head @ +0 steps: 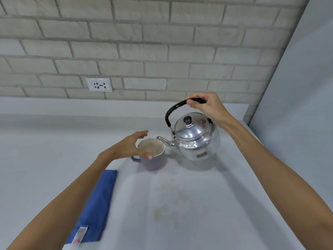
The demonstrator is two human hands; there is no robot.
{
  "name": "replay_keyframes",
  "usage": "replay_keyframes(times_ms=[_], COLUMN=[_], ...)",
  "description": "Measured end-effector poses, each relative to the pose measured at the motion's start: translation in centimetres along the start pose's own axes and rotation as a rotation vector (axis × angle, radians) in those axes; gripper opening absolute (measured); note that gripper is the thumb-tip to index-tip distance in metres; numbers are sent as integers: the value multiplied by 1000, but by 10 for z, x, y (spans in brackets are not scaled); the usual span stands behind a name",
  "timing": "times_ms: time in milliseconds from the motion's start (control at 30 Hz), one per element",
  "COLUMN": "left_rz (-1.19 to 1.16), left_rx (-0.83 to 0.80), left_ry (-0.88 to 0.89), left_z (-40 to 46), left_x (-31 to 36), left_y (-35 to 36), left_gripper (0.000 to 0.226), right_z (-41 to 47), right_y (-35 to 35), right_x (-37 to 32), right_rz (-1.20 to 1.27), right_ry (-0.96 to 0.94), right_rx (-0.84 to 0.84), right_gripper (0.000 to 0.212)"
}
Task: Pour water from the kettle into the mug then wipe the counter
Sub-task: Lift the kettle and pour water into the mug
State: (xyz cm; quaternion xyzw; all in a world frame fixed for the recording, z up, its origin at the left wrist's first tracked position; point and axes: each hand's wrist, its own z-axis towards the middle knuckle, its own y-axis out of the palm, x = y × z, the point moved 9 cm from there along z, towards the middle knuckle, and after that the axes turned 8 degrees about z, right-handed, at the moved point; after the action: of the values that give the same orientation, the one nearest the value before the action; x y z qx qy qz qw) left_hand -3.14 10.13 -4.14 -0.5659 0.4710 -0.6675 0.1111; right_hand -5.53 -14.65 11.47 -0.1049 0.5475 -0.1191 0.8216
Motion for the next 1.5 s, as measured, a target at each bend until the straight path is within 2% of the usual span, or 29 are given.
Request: replay_keyframes(times_ms=[133,267,933,1500], left_rz=[-125,-56,-103,-84], left_rx=[2,43,109,116], left_ry=[-14,-19,-13,-22], left_z=[-3,1,2,4], left_x=[-10,-17,-20,-23], left_y=[12,20,23,23], left_gripper=[119,119,101,103], right_z=[-1,-3,4,4], right_y=[3,4,4,3], right_x=[2,1,-18,-25], right_rz=[-32,-57,-227,-261], right_ry=[6,3,-65,-60], right_rx=[-27,-48,-88,-105], right_gripper=[11,12,10,11])
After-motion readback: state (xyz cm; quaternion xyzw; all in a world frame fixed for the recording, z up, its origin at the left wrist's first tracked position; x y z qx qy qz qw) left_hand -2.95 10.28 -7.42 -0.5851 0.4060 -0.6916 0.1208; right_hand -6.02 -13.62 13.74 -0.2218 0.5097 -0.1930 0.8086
